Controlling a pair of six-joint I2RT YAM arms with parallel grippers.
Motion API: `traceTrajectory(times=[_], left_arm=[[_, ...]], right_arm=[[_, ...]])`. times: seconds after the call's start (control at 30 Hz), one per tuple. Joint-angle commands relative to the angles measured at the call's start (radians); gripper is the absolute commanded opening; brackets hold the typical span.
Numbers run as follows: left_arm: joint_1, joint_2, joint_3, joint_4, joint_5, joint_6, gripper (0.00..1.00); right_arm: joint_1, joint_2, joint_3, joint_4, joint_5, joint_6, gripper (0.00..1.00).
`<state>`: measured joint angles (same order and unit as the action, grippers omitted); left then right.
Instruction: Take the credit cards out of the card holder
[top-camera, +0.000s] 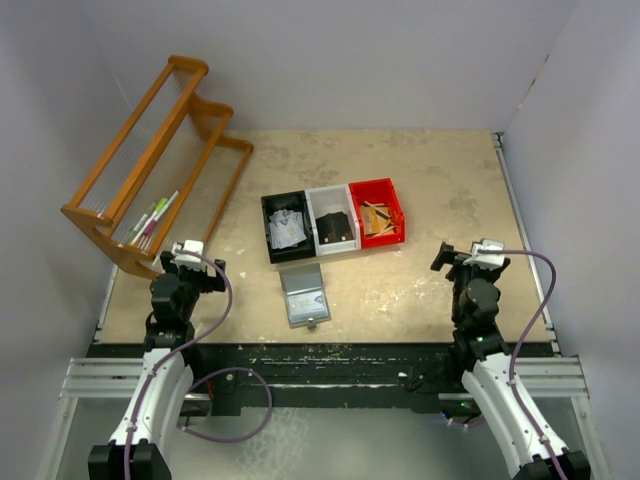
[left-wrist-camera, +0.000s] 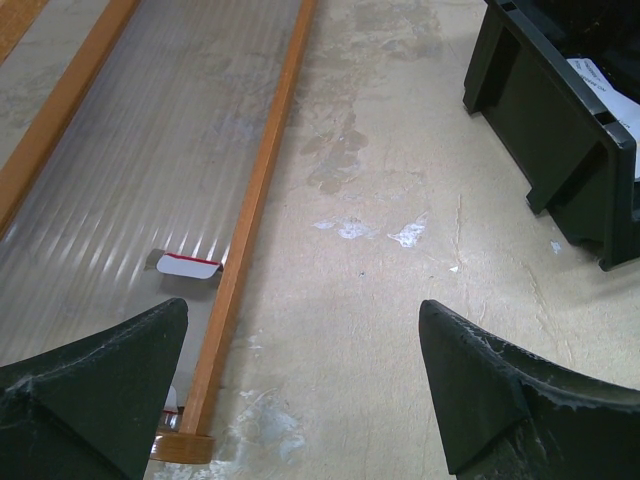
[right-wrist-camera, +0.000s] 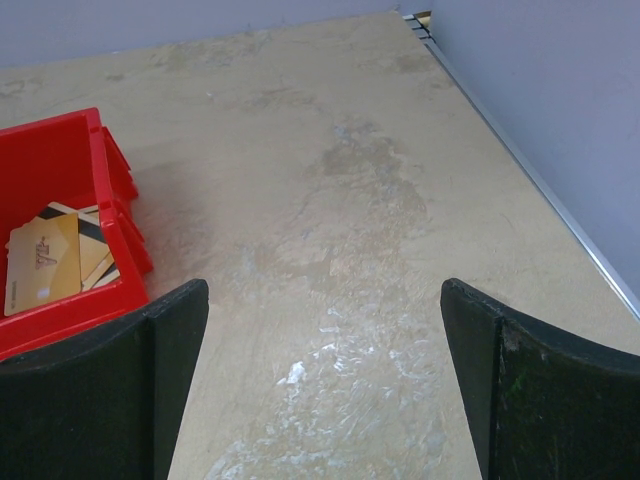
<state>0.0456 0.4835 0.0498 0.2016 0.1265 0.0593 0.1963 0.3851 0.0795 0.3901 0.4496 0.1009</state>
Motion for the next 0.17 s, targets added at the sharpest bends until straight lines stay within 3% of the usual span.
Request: traceTrajectory(times=[0.0,0.13], left_arm=[[0.005,0.000,0.009,0.050,0.002,-0.024,0.99],[0.005,0.009,0.011,0.055,0.022,-0.014,0.99]], right_arm=[[0.002,-0.002,0.005,0.028,-0.009,-0.013,1.00],[0.001,-0.003,0.004,0.027,-0.009,-0.013,1.00]])
